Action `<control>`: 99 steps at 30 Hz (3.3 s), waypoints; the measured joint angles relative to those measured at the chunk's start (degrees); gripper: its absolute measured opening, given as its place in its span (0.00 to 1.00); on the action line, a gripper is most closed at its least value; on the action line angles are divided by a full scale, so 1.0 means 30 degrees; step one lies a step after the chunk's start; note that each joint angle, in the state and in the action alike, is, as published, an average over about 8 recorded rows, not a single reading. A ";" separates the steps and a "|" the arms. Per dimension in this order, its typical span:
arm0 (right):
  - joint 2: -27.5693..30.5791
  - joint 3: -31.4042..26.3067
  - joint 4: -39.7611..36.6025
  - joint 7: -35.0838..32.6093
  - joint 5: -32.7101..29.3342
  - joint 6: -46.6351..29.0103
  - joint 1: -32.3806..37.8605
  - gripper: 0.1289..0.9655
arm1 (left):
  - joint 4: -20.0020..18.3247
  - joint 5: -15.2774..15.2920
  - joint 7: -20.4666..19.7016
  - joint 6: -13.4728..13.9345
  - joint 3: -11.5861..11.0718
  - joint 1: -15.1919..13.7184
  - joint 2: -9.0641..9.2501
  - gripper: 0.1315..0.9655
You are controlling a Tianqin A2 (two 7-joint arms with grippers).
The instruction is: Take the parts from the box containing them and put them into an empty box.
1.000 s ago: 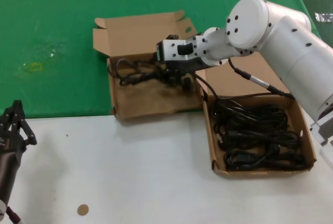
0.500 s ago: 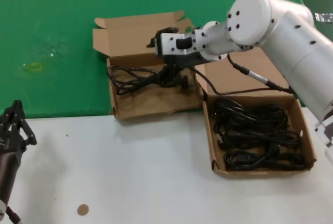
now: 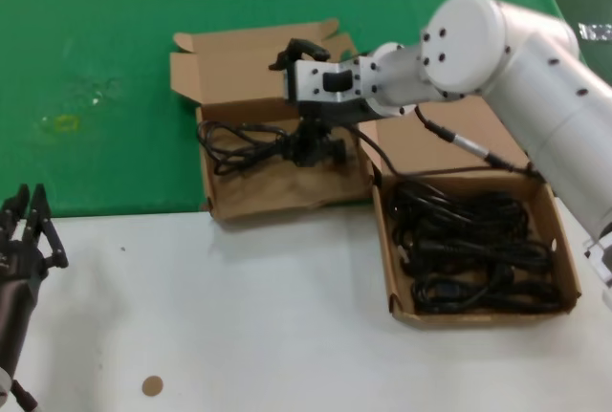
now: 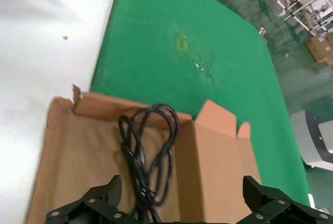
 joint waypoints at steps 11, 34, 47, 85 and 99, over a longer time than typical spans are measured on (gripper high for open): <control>0.0320 0.1504 0.2112 0.0196 0.1654 0.1936 -0.2858 0.89 | 0.0000 0.0000 0.0000 0.0000 0.0000 0.0000 0.0000 0.14; 0.1120 0.5263 0.7391 0.0686 0.5786 0.6775 -0.9991 1.00 | 0.0000 -0.0002 0.0010 0.0000 0.0000 0.0000 0.0000 0.69; 0.1572 0.7387 1.0363 0.0964 0.8113 0.9500 -1.4019 1.00 | 0.0000 -0.0003 0.0004 0.0000 -0.0001 0.0000 0.0000 0.89; 0.2467 1.1598 1.6278 0.1516 1.2748 1.4929 -2.2002 1.00 | 0.0000 -0.0005 0.0005 0.0000 -0.0001 0.0000 0.0000 1.00; 0.2467 1.1598 1.6278 0.1516 1.2748 1.4929 -2.2002 1.00 | 0.0000 -0.0006 0.0005 0.0000 -0.0001 0.0000 0.0000 1.00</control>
